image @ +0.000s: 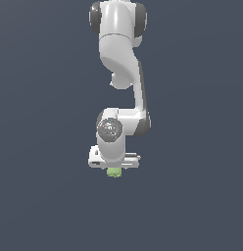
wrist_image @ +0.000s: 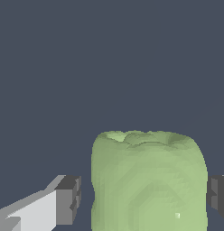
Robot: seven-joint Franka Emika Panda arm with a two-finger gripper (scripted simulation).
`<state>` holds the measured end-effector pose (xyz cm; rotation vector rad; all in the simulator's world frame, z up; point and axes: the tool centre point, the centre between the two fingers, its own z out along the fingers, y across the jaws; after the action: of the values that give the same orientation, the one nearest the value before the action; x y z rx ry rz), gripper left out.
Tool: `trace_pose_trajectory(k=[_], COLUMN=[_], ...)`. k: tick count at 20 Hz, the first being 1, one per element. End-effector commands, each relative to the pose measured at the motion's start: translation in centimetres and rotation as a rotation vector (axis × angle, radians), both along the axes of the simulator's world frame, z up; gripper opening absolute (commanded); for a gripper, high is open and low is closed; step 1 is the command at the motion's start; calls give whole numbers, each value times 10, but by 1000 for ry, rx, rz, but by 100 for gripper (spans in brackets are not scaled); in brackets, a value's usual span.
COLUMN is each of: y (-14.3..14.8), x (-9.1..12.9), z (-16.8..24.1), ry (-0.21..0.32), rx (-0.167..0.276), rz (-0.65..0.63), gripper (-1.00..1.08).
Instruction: Pick up the object and move it to a goal position.
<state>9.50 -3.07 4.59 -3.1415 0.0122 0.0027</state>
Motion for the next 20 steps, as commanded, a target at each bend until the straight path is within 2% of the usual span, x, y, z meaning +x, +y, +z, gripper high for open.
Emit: trace_pose_trajectory(k=[1,5,6,20], y=[0,0,0,-1], x=[1,2,2,0], z=[-7,-6,-6,-4], ry=[-2,-2,-2,-2], rx=[0,0,0,0], rz=[0,0,0,0], gripper=[100,100,-100,-100])
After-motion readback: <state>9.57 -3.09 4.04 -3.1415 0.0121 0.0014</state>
